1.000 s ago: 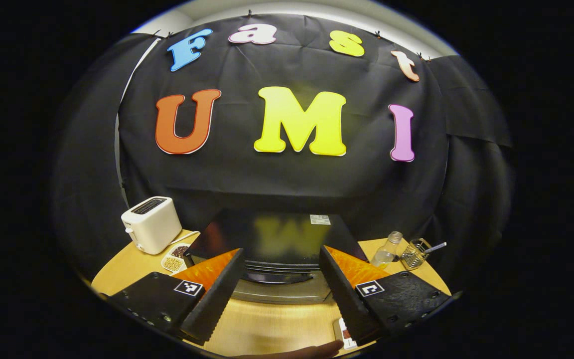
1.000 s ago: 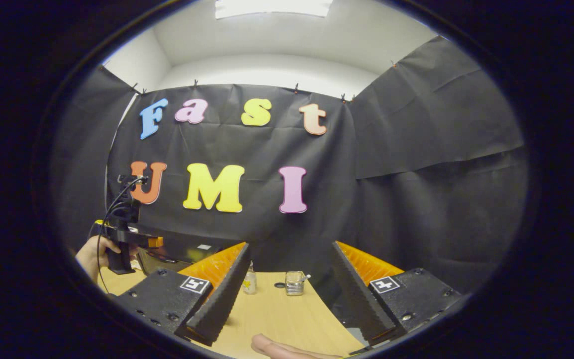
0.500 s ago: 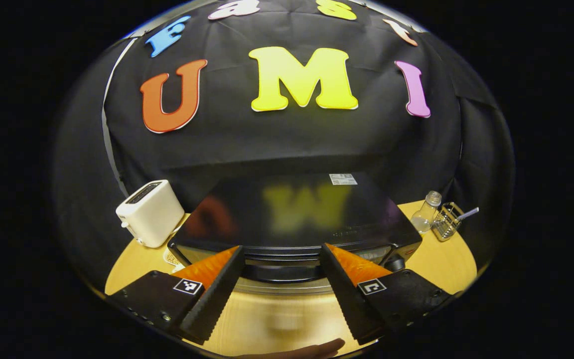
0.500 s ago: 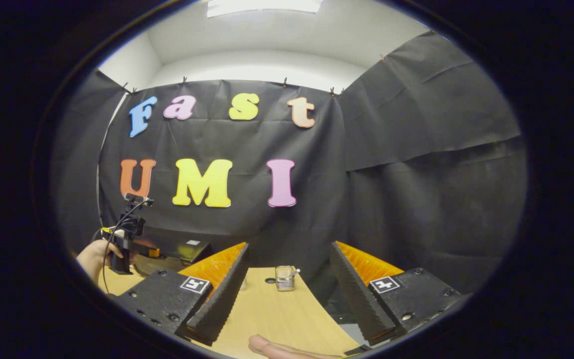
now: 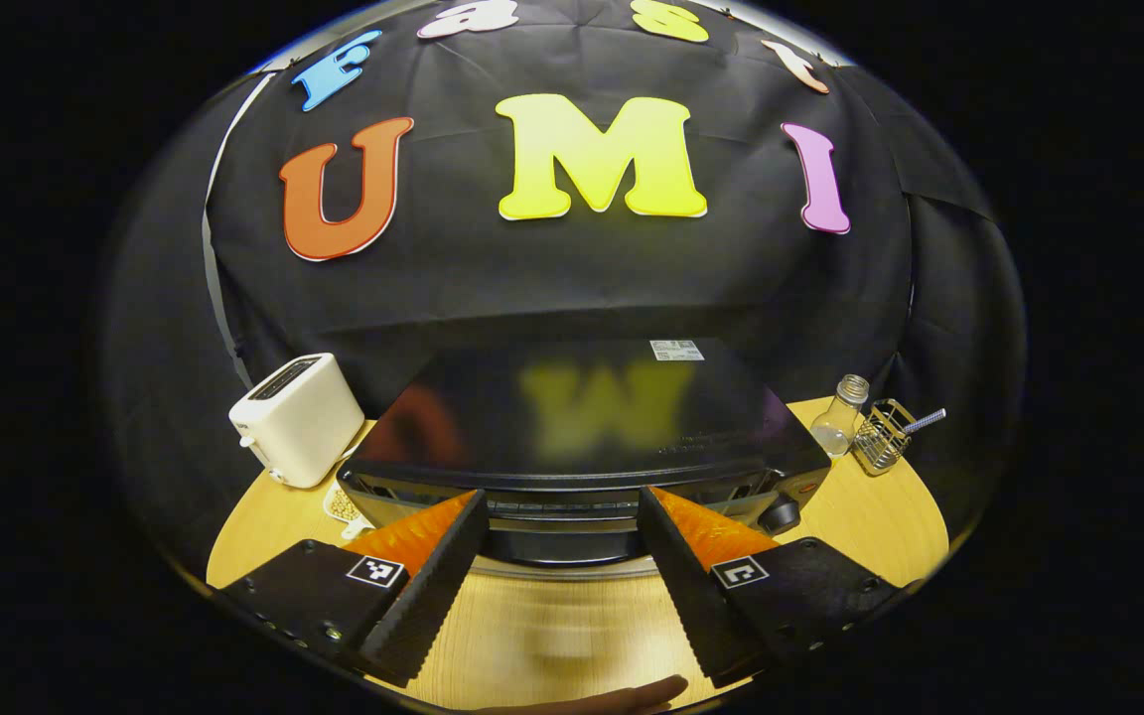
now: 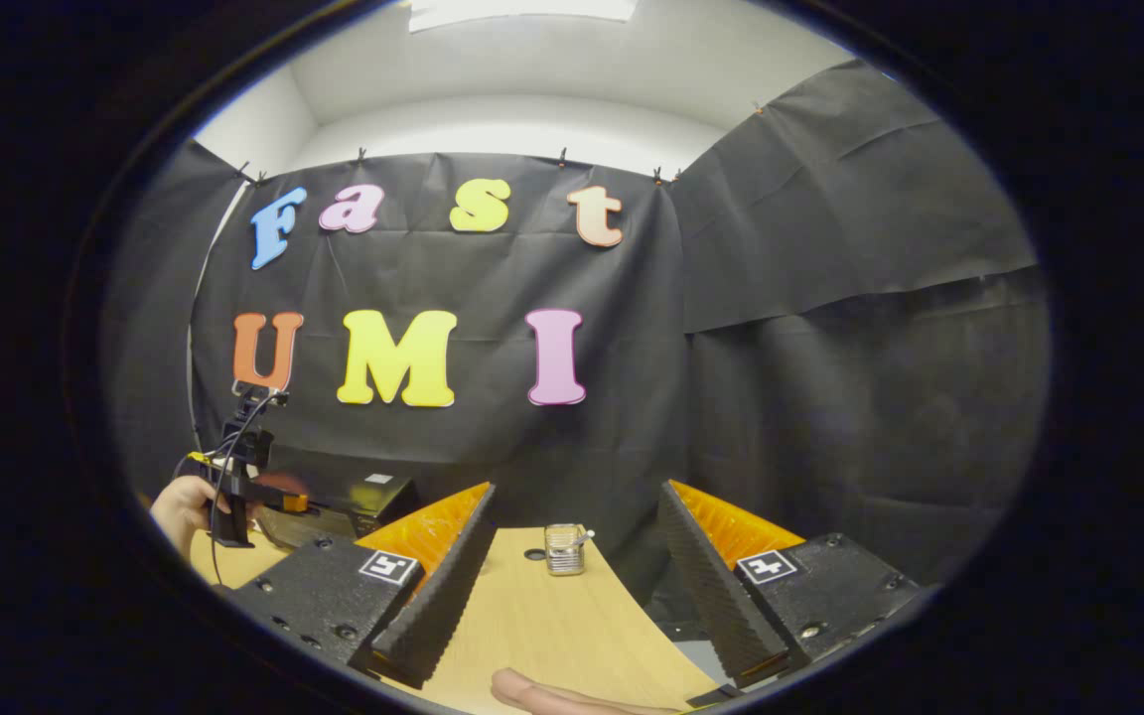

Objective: Open the electric oven with the left hand, put the food in, and close the electric oven.

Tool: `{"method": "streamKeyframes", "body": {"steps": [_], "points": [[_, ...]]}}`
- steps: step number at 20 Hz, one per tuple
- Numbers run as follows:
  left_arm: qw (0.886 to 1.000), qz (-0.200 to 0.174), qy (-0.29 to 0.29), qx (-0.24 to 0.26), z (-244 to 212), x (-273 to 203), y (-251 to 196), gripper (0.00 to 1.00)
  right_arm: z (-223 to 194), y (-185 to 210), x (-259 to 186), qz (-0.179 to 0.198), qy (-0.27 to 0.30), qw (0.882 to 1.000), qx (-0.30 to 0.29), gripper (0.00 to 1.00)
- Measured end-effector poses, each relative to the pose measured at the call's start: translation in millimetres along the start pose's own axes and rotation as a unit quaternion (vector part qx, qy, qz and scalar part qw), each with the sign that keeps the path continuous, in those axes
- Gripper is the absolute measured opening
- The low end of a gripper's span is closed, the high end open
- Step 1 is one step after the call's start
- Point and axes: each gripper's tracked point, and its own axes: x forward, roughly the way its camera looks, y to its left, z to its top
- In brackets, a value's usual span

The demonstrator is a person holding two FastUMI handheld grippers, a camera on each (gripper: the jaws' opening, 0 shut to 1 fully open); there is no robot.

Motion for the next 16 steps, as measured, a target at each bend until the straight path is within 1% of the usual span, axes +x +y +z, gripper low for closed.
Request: {"method": "streamKeyframes", "body": {"steps": [1,2,3,4,6,7,10,16], "points": [[1.0,-0.001,0.0,-0.001,-4.1,-4.7,0.3,0.96,-1.3,0.1,-1.2,0.0,0.001,1.0,-0.001,0.99],[1.0,-0.003,0.0,-0.001,-7.1,-8.5,0.4,0.96,-2.2,0.7,-1.7,0.001,0.002,1.0,-0.002,1.0],[1.0,-0.004,0.0,-0.002,-10.6,-12.4,-0.2,0.96,-3.1,1.3,-1.5,0.002,0.004,1.0,-0.003,0.99],[1.0,-0.004,-0.002,-0.002,-14.0,-15.8,-0.2,0.96,-3.2,1.7,-1.7,0.003,0.004,1.0,-0.003,1.0],[1.0,-0.004,-0.007,0.0,-20.5,-22.9,0.1,0.96,-3.0,2.3,-1.4,0.004,0.004,1.0,-0.002,0.99],[1.0,-0.004,-0.008,-0.001,-25.5,-26.3,-0.5,0.96,-5.1,3.4,-1.1,0.006,0.005,1.0,-0.001,1.0],[1.0,-0.007,-0.008,-0.003,-38.0,-35.6,-1.1,0.96,-8.1,9.4,0.8,0.013,0.009,1.0,0.002,1.0],[1.0,-0.019,0.003,-0.008,-80.1,-57.1,-3.4,0.96,-1.0,19.4,-2.2,0.019,0.003,1.0,0.0,1.0]]}}
